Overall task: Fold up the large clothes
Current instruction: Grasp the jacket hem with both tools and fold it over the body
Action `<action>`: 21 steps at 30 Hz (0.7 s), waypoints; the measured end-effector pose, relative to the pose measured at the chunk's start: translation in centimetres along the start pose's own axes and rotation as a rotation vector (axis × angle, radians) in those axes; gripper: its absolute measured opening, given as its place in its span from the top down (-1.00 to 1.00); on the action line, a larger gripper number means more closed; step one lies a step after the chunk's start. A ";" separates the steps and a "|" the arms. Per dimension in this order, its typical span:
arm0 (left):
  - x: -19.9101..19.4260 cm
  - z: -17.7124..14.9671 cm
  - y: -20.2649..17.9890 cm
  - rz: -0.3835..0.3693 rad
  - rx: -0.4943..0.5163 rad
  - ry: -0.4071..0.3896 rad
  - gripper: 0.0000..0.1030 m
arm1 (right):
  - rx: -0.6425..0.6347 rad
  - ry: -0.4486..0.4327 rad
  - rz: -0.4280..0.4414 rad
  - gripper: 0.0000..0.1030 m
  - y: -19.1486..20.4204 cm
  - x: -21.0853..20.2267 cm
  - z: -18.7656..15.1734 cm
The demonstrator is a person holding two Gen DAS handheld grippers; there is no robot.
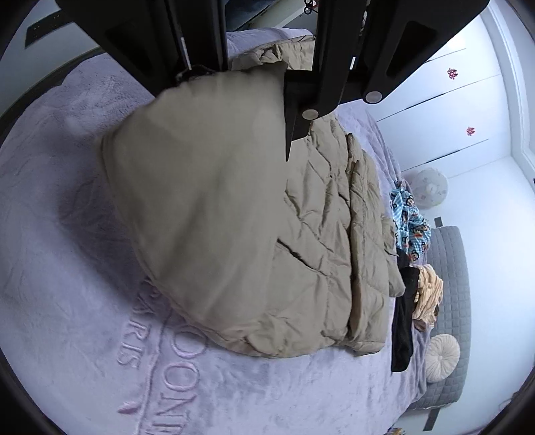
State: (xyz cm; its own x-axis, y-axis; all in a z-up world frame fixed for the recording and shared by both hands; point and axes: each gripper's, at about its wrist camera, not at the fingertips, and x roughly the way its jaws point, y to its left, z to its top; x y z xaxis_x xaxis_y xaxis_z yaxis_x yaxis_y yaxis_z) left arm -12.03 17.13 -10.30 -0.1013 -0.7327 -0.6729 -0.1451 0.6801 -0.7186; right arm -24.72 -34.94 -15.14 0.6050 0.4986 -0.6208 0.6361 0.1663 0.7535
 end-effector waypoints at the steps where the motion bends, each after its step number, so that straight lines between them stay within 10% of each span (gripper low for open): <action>1: -0.6 0.5 -0.7 -0.005 0.011 -0.023 0.79 | -0.010 -0.004 0.012 0.83 0.5 -0.1 0.2; 21: -10.1 13.0 -9.3 -0.020 0.229 -0.416 0.79 | -0.436 -0.047 0.197 0.86 21.1 1.9 7.1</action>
State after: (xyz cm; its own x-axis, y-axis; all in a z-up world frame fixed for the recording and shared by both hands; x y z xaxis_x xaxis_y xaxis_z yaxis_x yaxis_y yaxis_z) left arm 3.14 18.50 0.86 0.3091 -0.7051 -0.6382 0.0828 0.6885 -0.7205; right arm -6.74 -36.58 -1.92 0.7214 0.5189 -0.4586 0.2532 0.4187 0.8721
